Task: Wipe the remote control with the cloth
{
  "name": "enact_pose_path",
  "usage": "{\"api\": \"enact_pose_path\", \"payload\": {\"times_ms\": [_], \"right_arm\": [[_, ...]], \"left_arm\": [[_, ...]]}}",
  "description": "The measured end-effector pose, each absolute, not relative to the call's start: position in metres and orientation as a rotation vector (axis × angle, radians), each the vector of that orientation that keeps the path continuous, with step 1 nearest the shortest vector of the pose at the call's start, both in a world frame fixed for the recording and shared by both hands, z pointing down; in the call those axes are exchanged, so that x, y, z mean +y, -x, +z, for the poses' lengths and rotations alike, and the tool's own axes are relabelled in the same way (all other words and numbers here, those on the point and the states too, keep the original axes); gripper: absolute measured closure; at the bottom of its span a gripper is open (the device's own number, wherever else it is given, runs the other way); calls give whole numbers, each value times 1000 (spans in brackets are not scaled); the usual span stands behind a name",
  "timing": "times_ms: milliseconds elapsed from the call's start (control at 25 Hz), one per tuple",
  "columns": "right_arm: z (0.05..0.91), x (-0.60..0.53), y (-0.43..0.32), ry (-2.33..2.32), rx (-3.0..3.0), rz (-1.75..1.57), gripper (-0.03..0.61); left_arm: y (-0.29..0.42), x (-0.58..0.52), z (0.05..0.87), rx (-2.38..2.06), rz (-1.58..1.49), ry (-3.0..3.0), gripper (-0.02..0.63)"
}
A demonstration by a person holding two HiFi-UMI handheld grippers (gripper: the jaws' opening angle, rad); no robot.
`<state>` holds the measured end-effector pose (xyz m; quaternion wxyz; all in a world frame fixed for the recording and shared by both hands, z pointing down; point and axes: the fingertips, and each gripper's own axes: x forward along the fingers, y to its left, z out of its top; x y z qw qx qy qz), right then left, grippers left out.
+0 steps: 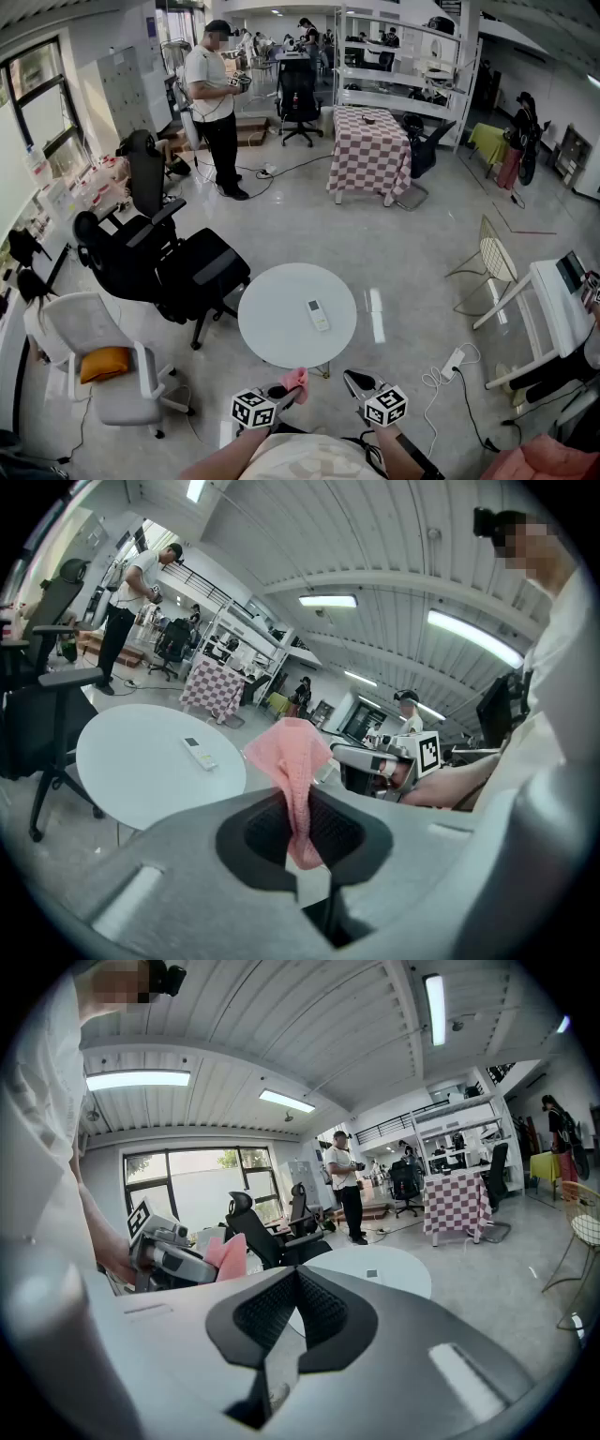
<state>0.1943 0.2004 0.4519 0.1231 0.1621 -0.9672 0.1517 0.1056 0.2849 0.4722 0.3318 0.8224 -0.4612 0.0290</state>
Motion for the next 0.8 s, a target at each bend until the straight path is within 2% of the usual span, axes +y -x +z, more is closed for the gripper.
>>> {"api": "enact_pose_path", "payload": {"times_ms": [800], "right_arm": [[459,198,-194,-403,-2816,418,572]], "left_arm": [[-106,283,472,-1257,73,-2105,595]]}}
